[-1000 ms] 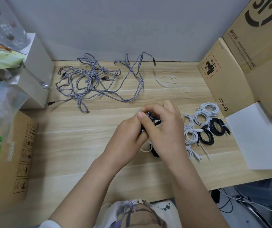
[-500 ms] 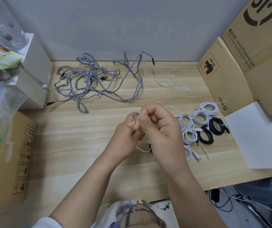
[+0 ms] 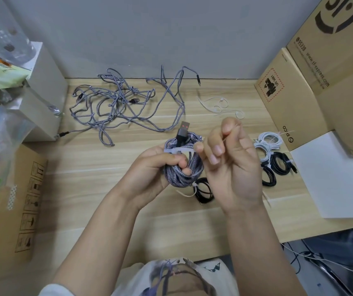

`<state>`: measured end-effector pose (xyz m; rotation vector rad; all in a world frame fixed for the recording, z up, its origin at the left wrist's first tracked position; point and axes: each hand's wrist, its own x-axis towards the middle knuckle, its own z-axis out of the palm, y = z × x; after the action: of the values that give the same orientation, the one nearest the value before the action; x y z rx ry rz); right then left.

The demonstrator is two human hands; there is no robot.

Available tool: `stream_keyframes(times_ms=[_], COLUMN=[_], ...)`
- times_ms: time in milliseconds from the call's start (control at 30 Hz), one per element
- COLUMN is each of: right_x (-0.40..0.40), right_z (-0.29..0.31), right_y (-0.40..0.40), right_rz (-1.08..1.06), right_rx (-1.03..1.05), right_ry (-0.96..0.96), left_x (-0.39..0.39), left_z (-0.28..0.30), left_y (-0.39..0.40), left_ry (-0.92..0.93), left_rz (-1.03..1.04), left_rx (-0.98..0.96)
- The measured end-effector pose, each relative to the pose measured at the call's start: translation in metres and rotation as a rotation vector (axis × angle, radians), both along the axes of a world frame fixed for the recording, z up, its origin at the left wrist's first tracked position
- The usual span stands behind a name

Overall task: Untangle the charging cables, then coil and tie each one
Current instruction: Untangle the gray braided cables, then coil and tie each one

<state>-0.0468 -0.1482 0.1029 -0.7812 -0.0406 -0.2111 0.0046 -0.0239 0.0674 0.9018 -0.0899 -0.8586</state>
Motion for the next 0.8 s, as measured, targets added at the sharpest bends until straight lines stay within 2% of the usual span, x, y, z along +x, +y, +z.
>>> stream_keyframes(times_ms=[133,233,367,400,600,800], right_x=[0.003,0.004,0.004,0.003,0.003,0.000], right_z=[-0.004,-0.006,-0.007,-0.007,-0.007,-0.001], right_y=[0.009,0.011,0.003,0.001,0.001,-0.001], right_rz=[-0.007,-0.045,-0.036,-0.029,0.057,-0.020], right_rx=[-0.219,-0.367,-0.296,-0.296,-0.274,-0.256], right_ry=[0.029,0.045,0.023,-0.002,-0.110,-0.136], left_x=[-0.008,-0.011,-0.011,-0.012,-0.023,-0.016], left_z=[0.008,0.012,0.015,0.015,0.012,0.016], left_y=[-0.011,-0.013,-0.010,-0.011,-0.025,-0.028], left_ry=[-0.099,-0.035,0.160,0.174,0.079,0.061], left_rz=[0.039,0.052,-0.004,0.008,0.185,0.204], left_rx=[0.106,0.029,-0.246,-0.264,-0.028,-0.075])
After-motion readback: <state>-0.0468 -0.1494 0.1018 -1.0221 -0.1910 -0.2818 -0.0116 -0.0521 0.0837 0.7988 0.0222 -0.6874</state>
